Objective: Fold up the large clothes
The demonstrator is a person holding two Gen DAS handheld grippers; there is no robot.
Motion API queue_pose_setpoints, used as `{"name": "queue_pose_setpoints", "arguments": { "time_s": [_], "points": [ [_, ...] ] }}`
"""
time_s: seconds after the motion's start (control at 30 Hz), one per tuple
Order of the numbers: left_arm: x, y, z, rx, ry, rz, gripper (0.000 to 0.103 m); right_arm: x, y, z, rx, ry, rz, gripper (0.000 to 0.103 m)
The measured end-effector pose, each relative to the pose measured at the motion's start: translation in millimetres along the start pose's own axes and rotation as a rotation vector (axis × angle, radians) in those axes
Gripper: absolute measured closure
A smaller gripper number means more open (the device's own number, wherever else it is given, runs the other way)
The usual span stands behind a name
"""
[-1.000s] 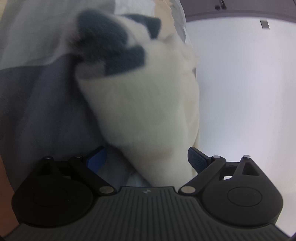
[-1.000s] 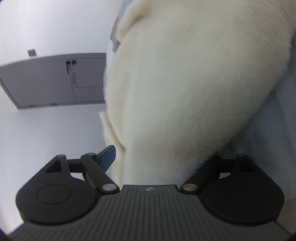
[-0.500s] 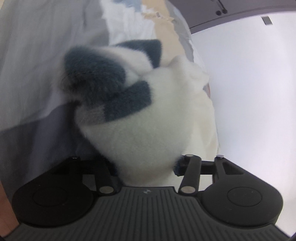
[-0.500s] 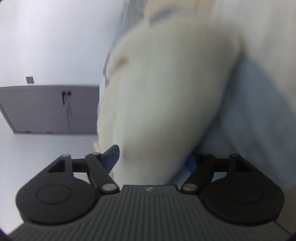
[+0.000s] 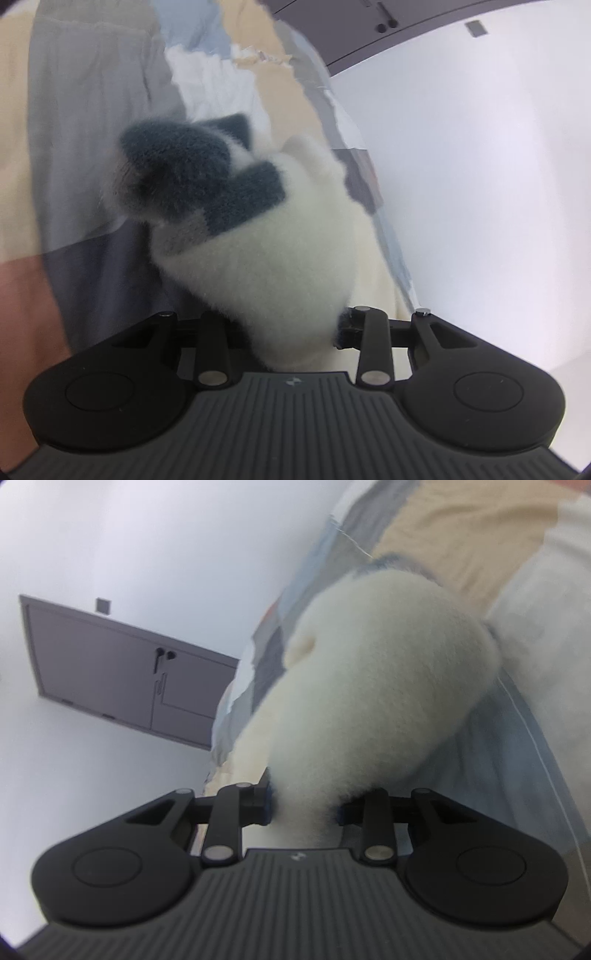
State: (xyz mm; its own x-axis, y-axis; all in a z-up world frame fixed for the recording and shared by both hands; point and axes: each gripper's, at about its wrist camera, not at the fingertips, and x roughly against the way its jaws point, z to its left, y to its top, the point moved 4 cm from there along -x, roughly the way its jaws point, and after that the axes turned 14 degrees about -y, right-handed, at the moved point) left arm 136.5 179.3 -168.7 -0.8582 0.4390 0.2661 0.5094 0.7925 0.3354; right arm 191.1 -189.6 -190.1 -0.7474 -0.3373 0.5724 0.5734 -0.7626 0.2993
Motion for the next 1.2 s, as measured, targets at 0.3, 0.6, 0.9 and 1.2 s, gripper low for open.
{"name": "queue_pose_setpoints", "arguments": {
  "time_s": [0.3,0.6,0.9,1.2],
  "points": [
    [67,-37,-63,-0.139,-0.025,-0.018,0.063,65,-1,11,0.053,0.082,0.039,0.070],
    [76,-53,-65,-0.113,-0.009,-0.004,0.055,78,2,0,0.098,0.088,0.115,0.057],
    [66,-29,-72,-0.090,-0.087,-0.019,0.037,70,13,21,0.061,0.165,0.131,0.036],
    [23,6,-86,-0.160,-0.018,-0.049,0.035,43,36,49,0.059,0.150,0.128,0.036]
  ]
}}
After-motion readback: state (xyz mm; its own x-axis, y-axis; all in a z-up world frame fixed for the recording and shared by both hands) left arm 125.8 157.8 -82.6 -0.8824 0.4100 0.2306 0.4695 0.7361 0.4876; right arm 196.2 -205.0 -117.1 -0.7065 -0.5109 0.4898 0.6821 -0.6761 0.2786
